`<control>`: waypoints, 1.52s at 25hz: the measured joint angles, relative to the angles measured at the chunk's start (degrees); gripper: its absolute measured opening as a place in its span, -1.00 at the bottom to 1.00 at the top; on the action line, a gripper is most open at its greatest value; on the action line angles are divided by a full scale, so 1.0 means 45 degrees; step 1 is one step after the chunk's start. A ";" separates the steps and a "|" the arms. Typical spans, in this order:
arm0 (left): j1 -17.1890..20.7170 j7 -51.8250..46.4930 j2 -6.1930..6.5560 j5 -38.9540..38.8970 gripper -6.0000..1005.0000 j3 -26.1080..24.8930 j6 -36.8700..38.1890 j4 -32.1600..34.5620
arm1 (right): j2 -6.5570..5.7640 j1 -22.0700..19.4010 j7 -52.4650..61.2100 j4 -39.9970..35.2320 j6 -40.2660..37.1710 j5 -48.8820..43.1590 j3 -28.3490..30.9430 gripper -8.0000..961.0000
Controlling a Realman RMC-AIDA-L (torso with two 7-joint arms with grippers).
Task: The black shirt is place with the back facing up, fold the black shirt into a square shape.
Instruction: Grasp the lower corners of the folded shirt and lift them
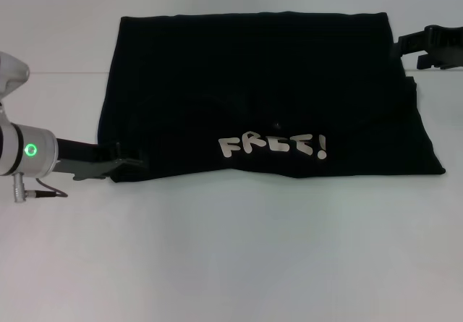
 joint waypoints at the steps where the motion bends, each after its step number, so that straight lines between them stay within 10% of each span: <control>1: 0.0000 -0.0026 -0.0014 0.0001 0.14 0.0084 -0.0072 0.0027 | 0.0000 -0.0004 0.0000 0.0000 0.0000 0.0000 0.0000 0.44; 7: -0.0001 -0.0136 -0.0026 -0.0010 0.12 0.0203 -0.0144 0.0110 | 0.0000 -0.0035 -0.0006 0.0001 -0.0049 0.0000 0.0000 0.44; 14: -0.0016 -0.0043 0.0038 0.0002 -0.76 0.0237 0.0248 0.0204 | -0.0001 -0.0042 -0.0035 0.0000 -0.0128 0.0000 -0.0062 0.44; 25: -0.0014 -0.0016 0.0103 -0.0104 -0.91 0.0110 0.0892 0.0732 | 0.0008 -0.0561 -0.0486 -0.0156 -0.1906 -0.2466 -0.0073 0.43; 38: -0.0152 -0.0113 0.0089 -0.0150 -0.93 0.0100 0.0768 0.0747 | 0.0969 -0.1501 -0.2143 -0.0013 0.0032 -0.2372 0.0011 0.43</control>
